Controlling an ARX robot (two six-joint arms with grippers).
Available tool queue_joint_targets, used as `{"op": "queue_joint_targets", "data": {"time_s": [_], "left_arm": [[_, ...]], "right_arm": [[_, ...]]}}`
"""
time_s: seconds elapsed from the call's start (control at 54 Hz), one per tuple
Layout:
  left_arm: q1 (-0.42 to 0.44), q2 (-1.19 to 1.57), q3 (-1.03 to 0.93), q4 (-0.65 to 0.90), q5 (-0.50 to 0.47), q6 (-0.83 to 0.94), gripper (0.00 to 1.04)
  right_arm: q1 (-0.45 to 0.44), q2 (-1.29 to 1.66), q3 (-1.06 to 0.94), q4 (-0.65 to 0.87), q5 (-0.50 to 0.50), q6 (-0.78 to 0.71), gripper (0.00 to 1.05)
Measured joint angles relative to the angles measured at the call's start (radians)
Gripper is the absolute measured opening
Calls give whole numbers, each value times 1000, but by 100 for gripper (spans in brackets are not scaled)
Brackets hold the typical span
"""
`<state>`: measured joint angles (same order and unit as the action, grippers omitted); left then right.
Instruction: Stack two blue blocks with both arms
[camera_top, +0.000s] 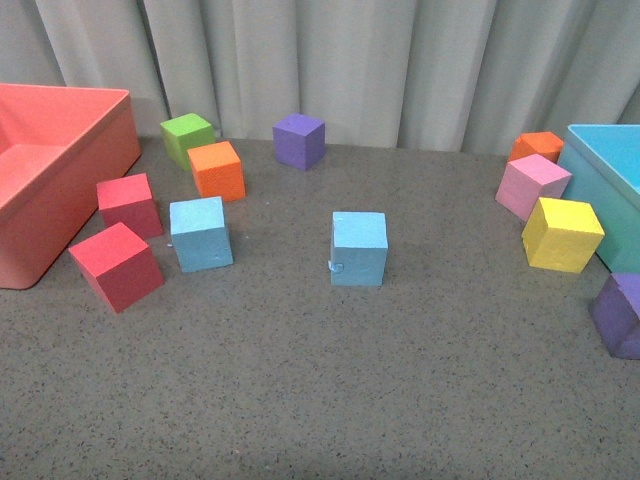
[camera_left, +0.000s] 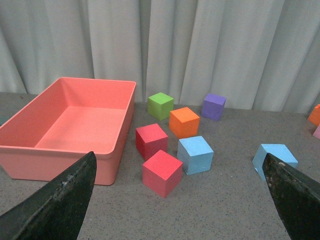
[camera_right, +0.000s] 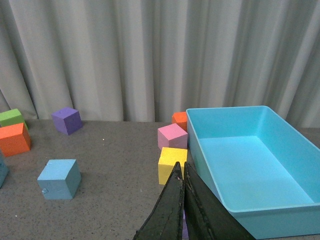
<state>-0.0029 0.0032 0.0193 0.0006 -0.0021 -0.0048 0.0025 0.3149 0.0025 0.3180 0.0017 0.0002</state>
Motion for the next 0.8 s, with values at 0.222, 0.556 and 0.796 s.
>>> {"op": "queue_joint_targets", "data": {"time_s": [0.222,0.556,0.796], "left_arm": [[0,0,0,0,0,0,98],[0,0,0,0,0,0,98],[0,0,0,0,0,0,98]], "right_arm": [[0,-78,0,-77,0,0,1],[0,-234,0,-263,0,0,1],[0,-310,0,-317,-3,0,1]]}}
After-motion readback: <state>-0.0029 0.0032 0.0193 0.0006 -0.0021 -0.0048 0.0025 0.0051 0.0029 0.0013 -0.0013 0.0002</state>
